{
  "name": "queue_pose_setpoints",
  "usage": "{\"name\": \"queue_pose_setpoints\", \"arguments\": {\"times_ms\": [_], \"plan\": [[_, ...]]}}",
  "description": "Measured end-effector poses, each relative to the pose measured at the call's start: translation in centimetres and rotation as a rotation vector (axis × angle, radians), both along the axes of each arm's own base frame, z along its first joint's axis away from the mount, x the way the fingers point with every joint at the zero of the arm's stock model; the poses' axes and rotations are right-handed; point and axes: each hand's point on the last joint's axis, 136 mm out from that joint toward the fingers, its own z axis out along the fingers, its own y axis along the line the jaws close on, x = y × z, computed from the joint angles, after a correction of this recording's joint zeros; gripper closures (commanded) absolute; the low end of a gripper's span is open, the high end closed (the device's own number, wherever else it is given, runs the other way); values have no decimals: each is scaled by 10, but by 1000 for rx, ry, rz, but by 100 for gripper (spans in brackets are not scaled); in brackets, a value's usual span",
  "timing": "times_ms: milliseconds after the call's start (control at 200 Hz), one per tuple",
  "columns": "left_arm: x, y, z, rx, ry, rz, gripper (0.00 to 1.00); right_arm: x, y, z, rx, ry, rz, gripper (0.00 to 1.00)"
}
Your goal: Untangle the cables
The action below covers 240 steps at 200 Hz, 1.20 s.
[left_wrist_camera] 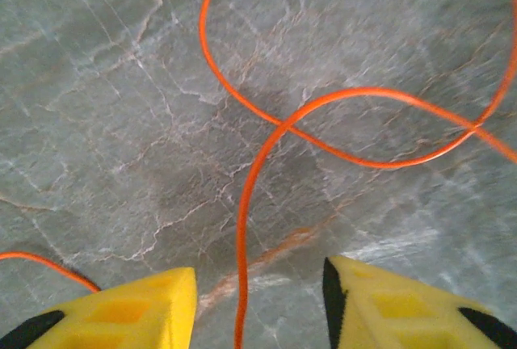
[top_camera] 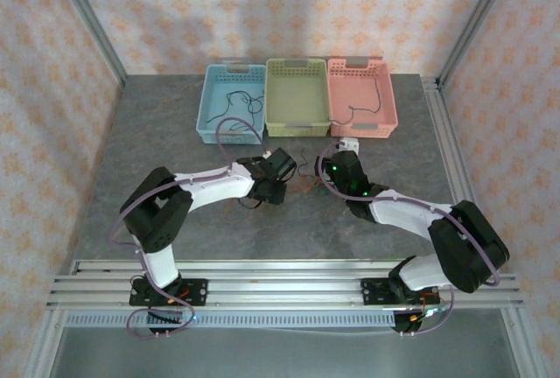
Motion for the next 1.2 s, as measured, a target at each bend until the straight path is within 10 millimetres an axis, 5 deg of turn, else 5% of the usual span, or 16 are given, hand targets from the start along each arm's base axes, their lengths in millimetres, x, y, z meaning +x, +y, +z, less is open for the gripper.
{"name": "queue_pose_setpoints", "arguments": {"times_ms": [145,310,515,621,976,1201], "plan": [[-1,1,-2,6,4,2,100,0,0,0,0,0,0,39],[4,5,22,-1,-55,0,100,0,0,0,0,0,1,39],[9,12,107,-107,-253,18,100,-1,5,0,24,5,23,39],[4,23,132,-135,-324,27,100,-3,11,0,46,6,53,40],[-18,64,120,-79,-390,67,100,-9,30,1,102,24,154,42],[-17,71,117,-67,-416,84,100,-8,42,-18,74,121,196,42]]}}
